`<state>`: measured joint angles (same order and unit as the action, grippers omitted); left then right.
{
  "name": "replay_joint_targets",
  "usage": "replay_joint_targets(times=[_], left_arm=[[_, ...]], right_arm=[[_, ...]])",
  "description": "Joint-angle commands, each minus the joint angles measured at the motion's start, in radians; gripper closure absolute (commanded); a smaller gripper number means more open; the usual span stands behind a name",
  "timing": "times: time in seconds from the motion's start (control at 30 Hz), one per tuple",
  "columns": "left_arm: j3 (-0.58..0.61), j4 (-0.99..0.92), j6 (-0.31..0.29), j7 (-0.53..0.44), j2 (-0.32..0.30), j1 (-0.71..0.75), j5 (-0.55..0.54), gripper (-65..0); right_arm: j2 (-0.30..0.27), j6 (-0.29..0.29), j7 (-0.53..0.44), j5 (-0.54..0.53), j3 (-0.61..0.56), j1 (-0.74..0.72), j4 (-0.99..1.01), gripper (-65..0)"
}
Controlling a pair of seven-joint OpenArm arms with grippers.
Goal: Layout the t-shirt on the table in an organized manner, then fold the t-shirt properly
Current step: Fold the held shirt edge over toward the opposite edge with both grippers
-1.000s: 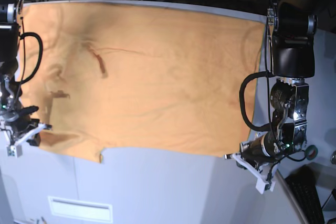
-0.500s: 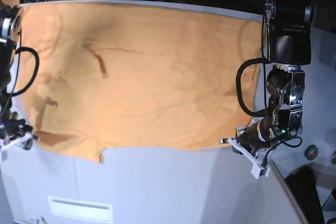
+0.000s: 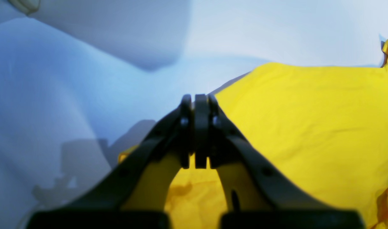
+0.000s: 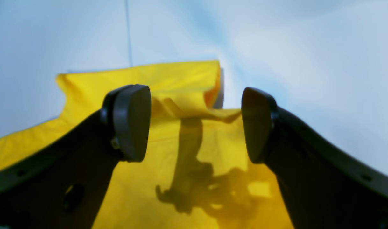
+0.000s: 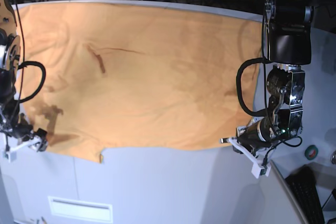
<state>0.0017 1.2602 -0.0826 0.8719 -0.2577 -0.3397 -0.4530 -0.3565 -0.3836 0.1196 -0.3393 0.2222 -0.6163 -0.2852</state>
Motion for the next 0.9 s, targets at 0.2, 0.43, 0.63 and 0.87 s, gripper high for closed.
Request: replay_joint_targets(times=[0.2,0.43,0.63,0.87], left_arm=[[-0.004,0.017,-0.004,-0.021,-0.010,-0.017,-0.005,0.0],[-0.004,0.017,-0.004,-0.021,-0.010,-0.017,-0.005,0.0],[-0.004,0.017,-0.004,-0.021,-0.010,-0.017,-0.005,0.0],[-0.004,0.017,-0.004,-0.021,-0.019,-0.017,-0.007,0.0]], right_arm=[[-0.008,-0.004,-0.082,-0.011,-0.106,-0.052,0.043,-41.9],[-0.008,0.031,-0.085,-0.011,-0.111,-0.055,0.042,-41.6],[-0.008,0.039,-0.113,-0.011,-0.113,-0.067,0.042,-15.9],[-0.008,0.090,-0.142,-0.011,-0.113,-0.066,0.045,0.0]])
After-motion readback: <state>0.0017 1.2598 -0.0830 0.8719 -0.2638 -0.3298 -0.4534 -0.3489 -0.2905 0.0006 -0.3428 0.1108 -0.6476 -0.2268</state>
